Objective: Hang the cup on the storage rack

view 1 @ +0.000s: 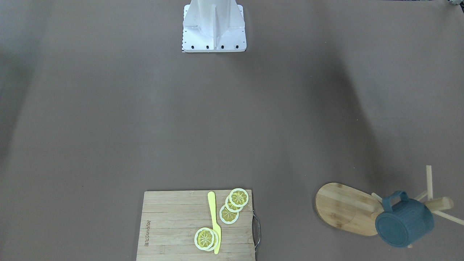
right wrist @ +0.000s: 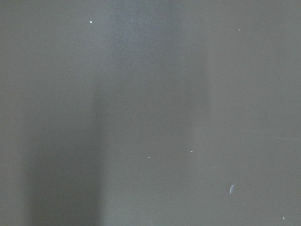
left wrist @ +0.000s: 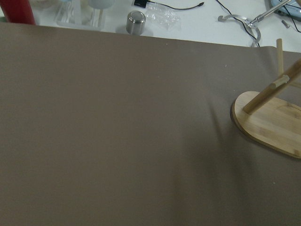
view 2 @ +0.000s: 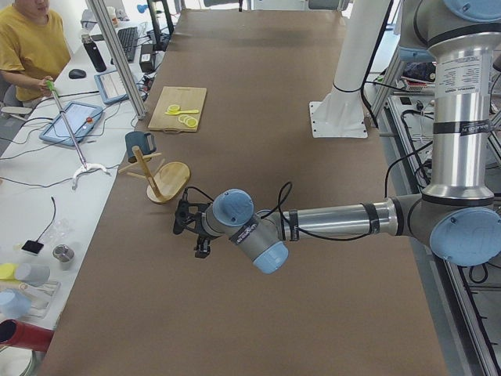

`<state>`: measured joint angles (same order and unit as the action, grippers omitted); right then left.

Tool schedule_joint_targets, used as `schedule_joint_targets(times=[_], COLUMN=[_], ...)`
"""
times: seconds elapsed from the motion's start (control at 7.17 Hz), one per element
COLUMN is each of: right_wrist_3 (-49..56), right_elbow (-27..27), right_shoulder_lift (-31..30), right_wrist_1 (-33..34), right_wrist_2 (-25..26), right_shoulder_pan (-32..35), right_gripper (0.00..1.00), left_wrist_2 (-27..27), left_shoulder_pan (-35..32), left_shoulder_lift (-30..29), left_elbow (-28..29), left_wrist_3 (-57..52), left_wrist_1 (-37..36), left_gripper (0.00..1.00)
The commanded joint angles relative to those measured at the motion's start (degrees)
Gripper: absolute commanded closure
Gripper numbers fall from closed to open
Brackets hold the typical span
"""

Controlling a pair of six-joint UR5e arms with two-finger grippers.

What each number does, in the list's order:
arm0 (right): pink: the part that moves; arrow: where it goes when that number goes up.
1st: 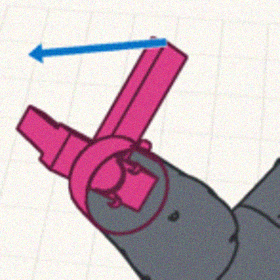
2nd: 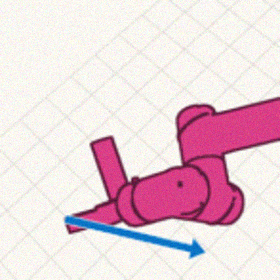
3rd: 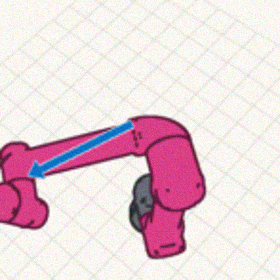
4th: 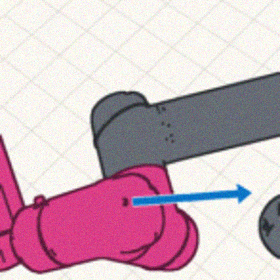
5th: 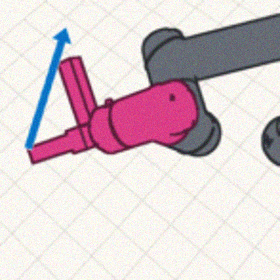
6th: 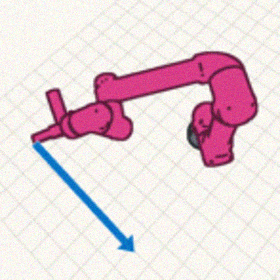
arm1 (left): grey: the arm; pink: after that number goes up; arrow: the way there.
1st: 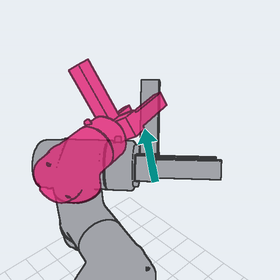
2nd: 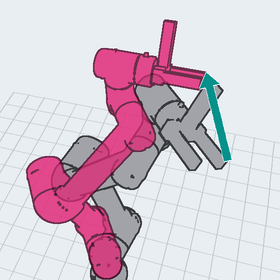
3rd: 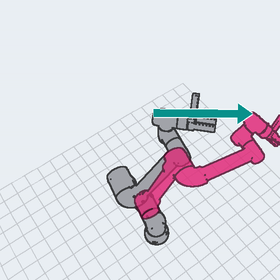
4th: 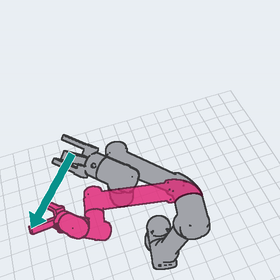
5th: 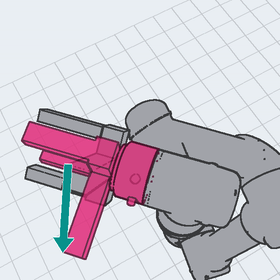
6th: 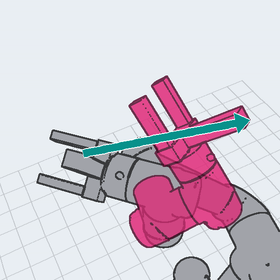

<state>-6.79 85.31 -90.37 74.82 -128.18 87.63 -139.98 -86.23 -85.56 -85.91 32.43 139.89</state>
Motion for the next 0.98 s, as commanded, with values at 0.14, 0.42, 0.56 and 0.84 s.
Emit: schedule_joint_targets(times=[0.14,0.42,0.56,0.84], right_wrist_3=[1.9,1.9,2.0,2.0], right_elbow=[-1.2,-1.3,-1.2,-1.2], right_shoulder_lift=[-0.6,-0.6,-0.7,-0.6], right_wrist_1=[0.1,0.0,0.0,-0.1], right_wrist_2=[-2.1,-2.9,-3.9,-4.3], right_shoulder_pan=[0.5,0.8,0.8,0.9], right_gripper=[0.0,0.0,0.0,0.0], left_wrist_2=[-4.1,-4.4,-4.0,1.8], left_shoulder_pan=[0.6,0.7,1.9,2.4], left_shoulder_lift=[3.1,4.6,4.7,6.1], left_elbow=[-2.9,-4.9,-6.7,-6.8], left_wrist_3=[-8.9,-8.9,-9.1,-18.4], left_wrist_1=[-11.2,-13.6,-17.1,-17.4], left_gripper=[0.01,0.01,0.01,0.01])
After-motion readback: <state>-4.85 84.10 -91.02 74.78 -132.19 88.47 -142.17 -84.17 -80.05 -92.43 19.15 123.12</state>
